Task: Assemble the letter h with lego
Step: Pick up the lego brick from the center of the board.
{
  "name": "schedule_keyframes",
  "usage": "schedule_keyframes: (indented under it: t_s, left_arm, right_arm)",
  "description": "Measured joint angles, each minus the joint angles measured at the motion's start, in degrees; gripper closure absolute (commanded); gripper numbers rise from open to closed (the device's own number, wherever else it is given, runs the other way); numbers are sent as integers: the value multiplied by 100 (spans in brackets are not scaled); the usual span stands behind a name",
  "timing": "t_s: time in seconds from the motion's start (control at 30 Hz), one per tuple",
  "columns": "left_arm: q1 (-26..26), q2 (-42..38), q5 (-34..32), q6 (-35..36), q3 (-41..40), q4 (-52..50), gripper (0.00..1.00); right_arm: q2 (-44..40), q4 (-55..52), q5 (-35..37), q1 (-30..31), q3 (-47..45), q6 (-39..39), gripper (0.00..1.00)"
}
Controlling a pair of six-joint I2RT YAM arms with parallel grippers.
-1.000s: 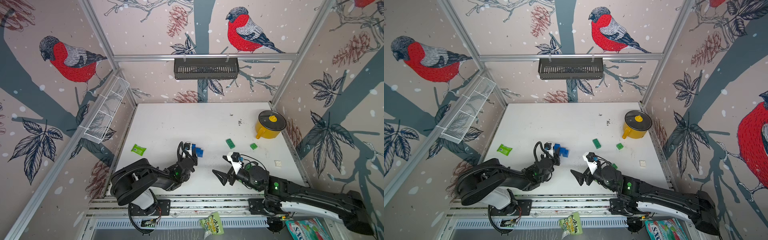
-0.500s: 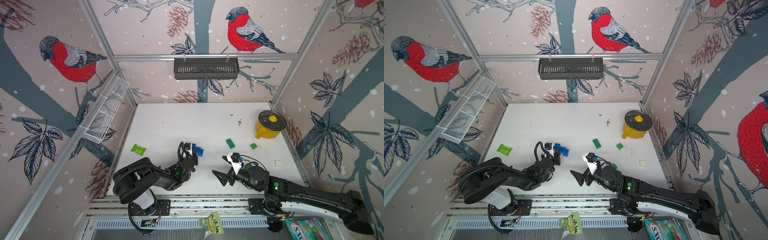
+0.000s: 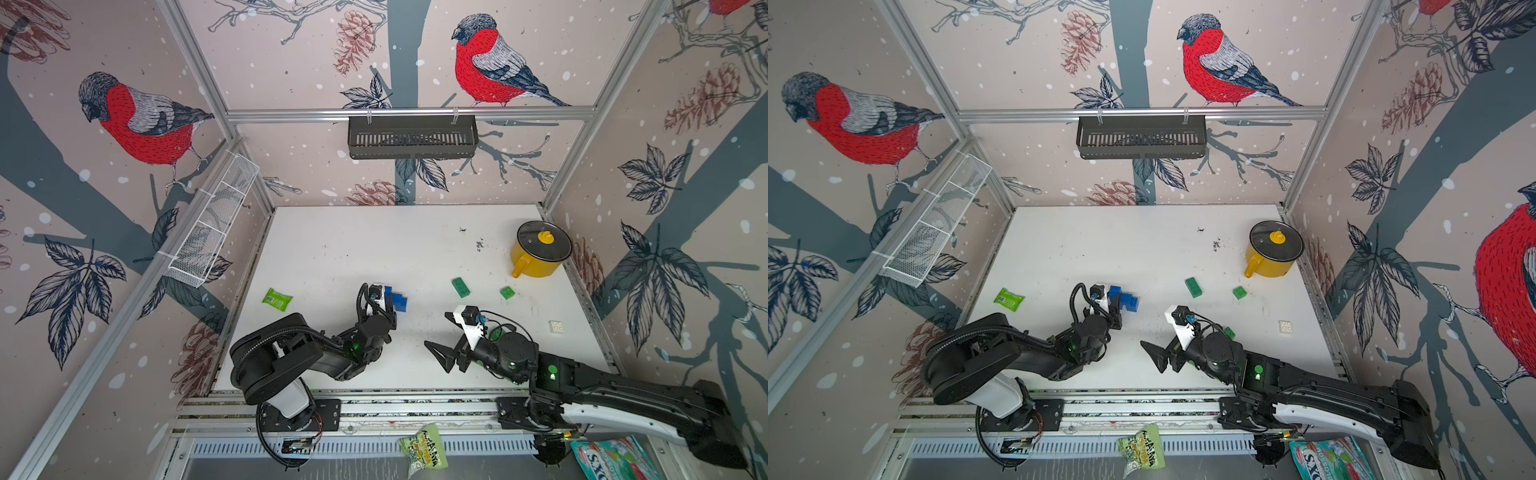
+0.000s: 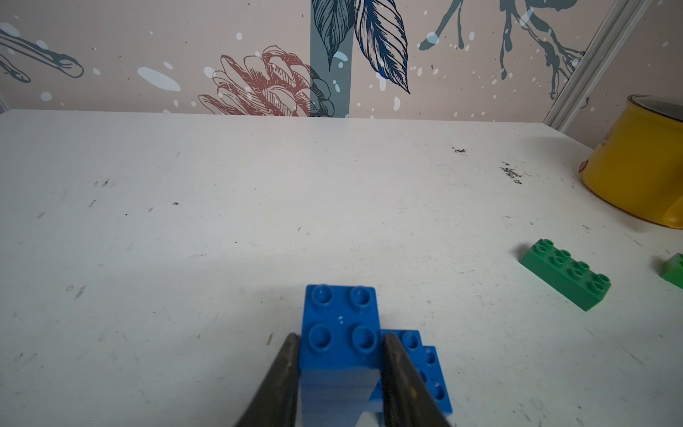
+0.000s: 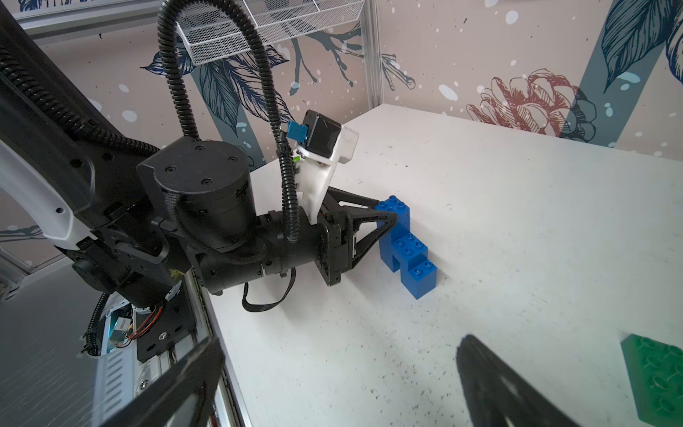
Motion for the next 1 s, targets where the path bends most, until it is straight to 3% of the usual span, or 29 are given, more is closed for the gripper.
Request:
schedule_keyframes:
  t_s: [0.6, 0.77, 1.0]
  left_arm:
    - [0, -758, 2, 13, 0, -844, 76]
    - [-2, -1043, 15, -50, 142, -1421, 82]
    - [-26, -1786, 52, -297, 319, -2564, 82]
  right_arm:
    - [-35, -2, 48, 17, 7, 0, 0]
    - [-37, -2, 57, 20, 15, 0, 1]
    - [-70, -4, 59, 31, 24, 0, 1]
